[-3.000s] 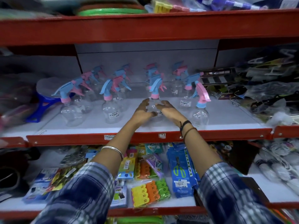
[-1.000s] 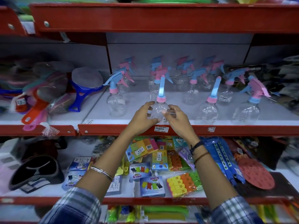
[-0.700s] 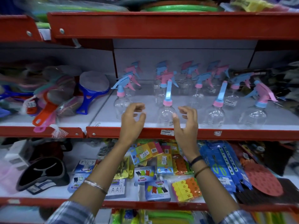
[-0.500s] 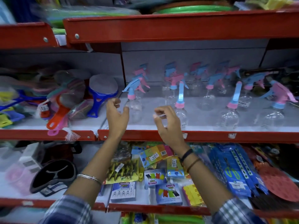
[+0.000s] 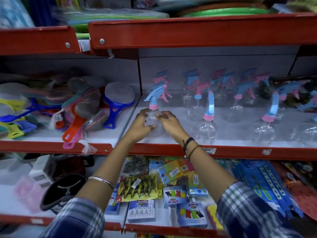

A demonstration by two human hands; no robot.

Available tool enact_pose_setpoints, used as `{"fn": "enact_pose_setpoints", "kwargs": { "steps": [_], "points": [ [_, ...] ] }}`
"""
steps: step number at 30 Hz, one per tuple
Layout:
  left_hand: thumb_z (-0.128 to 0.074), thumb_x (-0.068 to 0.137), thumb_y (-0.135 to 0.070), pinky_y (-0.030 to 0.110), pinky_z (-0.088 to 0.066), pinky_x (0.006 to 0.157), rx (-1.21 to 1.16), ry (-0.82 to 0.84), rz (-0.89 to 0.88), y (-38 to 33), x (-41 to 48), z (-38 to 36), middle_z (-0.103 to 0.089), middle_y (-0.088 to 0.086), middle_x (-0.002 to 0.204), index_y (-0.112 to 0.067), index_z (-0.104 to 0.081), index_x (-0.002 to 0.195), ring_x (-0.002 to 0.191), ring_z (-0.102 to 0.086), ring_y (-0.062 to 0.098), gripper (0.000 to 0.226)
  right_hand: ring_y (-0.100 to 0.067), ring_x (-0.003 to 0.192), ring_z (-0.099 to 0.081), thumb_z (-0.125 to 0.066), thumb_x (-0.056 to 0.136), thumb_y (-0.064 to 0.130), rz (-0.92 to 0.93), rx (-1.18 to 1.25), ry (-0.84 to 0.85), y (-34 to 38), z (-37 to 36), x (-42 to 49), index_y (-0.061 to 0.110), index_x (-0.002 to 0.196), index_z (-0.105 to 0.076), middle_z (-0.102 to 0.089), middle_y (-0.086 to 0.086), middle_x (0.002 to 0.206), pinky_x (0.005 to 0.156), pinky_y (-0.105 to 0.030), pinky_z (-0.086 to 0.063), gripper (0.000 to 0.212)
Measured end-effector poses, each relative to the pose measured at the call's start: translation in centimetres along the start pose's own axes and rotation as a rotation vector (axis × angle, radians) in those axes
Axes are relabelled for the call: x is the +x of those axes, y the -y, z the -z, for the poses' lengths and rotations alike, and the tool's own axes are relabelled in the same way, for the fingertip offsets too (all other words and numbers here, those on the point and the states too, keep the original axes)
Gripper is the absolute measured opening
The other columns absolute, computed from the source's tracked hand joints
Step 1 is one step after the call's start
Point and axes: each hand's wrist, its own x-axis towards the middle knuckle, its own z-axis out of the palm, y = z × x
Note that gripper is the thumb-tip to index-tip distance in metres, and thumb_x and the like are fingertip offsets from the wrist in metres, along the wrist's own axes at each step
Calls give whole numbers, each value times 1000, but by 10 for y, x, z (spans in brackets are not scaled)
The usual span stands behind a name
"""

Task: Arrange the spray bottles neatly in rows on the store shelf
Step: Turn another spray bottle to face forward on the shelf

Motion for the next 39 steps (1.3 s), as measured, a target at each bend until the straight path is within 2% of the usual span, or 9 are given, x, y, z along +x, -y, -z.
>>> {"fn": "enact_pose_setpoints", "kwargs": {
  "steps": [4,16,22,25,27,29,31,36,39],
  "points": [
    [-64,82,-14,39,-44,98,-17,31,5,-6,-17,9,-43,10,131,-17,-33,135,114,-47,24,62,-18,99,-54,-52,92,36,66,-22,4,7,5,-22,9,117,-52,-56,-2,108,81,-26,-40,37],
    [-55,88,-13,37,-37,106,-62,159,90,-5,-47,12,-36,8,145,-22,-23,143,131,-38,23,64,-21,104,-53,-53,90,42,62,-152,-71,2,-6,-57,5,122,-48,-56,-8,115,86,-29,-41,49],
    [-40,97,-23,29,-32,106,-202,-247,84,-14,-64,-4,-40,6,144,-12,-37,137,130,-41,20,42,-17,96,-51,-32,97,42,5,-14,-49,11,-1,-63,16,119,-51,-54,1,101,85,-29,-36,39],
    [-32,98,-31,32,-38,101,-239,-303,75,-19,-68,-12,-53,6,129,-14,-50,126,117,-49,18,37,-18,101,-47,-27,98,35,24,-36,-33,13,-3,-67,14,113,-55,-52,2,105,91,-32,-35,38],
    [-29,99,-34,30,-38,94,-265,-293,72,-19,-65,-13,-57,3,116,-17,-56,116,107,-52,16,36,-20,88,-47,-24,99,28,49,-79,-47,12,-5,-69,8,92,-56,-52,-1,90,84,-36,-36,38],
    [-28,98,-36,30,-37,89,-292,-283,72,-19,-62,-11,-58,-3,101,-21,-56,102,99,-52,15,31,-18,68,-42,-23,98,26,57,-99,-81,12,-6,-71,15,67,-40,-44,1,68,66,-36,-33,37],
    [-28,99,-37,29,-35,87,-294,-272,75,-21,-61,-7,-54,-9,94,-22,-56,103,95,-50,14,33,-13,61,-39,-22,98,27,72,-107,-105,10,-8,-73,20,63,-33,-40,3,63,58,-32,-29,38],
    [-26,99,-38,30,-38,90,-257,-262,74,-21,-62,-4,-54,-3,106,-13,-57,119,100,-50,14,44,-15,76,-49,-23,98,24,109,-90,-106,9,-11,-80,19,76,-46,-50,4,73,73,-29,-31,32],
    [-28,99,-38,28,-37,89,-266,-252,77,-19,-62,-4,-56,-4,108,-14,-58,118,101,-51,14,43,-22,98,-53,-23,97,26,104,-76,-86,8,-13,-81,12,101,-52,-59,-4,100,84,-30,-36,33]
  ]
}}
